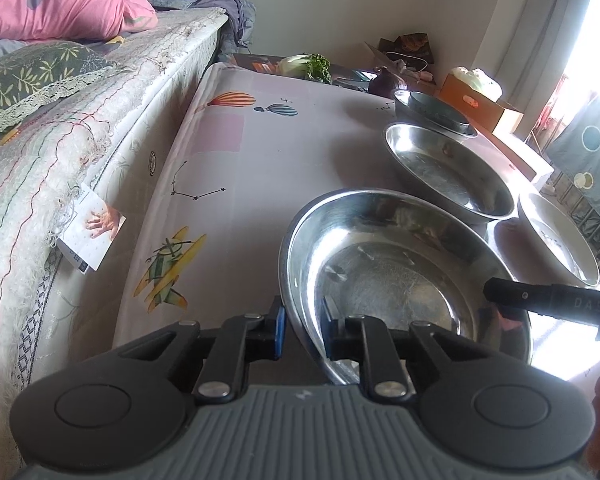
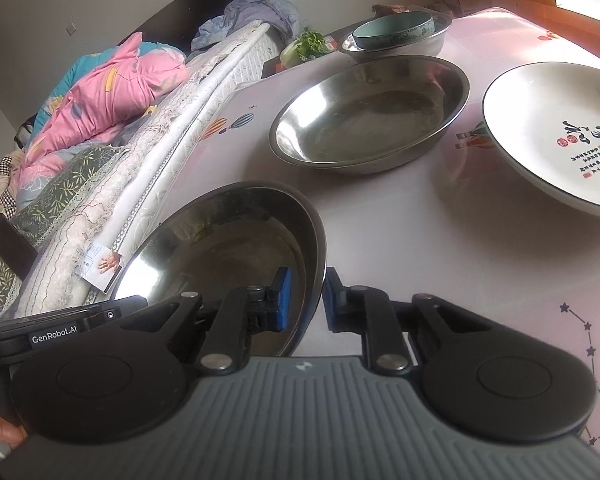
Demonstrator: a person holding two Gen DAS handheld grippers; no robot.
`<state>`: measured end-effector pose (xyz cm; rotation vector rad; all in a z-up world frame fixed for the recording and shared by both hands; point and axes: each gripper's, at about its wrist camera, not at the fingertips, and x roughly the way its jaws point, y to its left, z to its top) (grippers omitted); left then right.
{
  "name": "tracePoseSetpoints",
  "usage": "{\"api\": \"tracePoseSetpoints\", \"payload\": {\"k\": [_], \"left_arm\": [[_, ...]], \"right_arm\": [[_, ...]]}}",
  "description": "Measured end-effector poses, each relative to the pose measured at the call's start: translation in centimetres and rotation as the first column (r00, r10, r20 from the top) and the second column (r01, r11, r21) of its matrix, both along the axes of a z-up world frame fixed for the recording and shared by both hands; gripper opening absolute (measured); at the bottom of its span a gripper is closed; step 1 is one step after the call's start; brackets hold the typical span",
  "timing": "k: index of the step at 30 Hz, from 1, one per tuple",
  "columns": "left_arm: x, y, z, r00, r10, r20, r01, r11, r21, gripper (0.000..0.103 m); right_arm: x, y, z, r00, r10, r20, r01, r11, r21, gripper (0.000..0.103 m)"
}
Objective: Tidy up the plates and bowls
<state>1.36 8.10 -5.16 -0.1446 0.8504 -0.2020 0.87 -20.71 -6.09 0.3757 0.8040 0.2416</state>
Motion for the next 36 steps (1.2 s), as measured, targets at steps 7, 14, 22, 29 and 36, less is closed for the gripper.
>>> {"api": "tracePoseSetpoints", "payload": {"k": [7,14,22,29,36], "left_arm": [[-1.1,0.4,-0.1,0.999,-0.020,-0.038,0.019,1.000,-0.025,0.019],[-0.7,-0.1,-0.4,0.998,-0.035,-0.056,0.035,0.999,-0.008,0.024],[-0.4,-0.7,-0.7,0.998,-0.028,-0.058,0.028,1.000,0.001,0.028],[-0.3,-1.3,-0.6,0.999,-0.023,-0.045,0.024,1.000,0.017,0.036],[-0.5,-1.6,-0.4,0.999,-0.029,-0.026,0.030,0.999,0.027,0.036]], "right_arm": [[-0.7,0.2,-0.3,1.000,0.007,0.003,-0.007,1.000,-0.011,0.016],[-0.7,0.5,-0.4,1.000,0.011,0.004,-0.011,1.000,-0.020,0.016],[-0.5,0.7,-0.8,1.000,0.020,-0.008,-0.020,1.000,-0.020,0.016],[-0.4,1.1,-0.7,1.000,0.022,-0.006,-0.022,0.999,-0.039,0.016],[-0.8,1.5,0.0,0.999,0.032,0.019,-0.031,0.997,-0.070,0.017]]}}
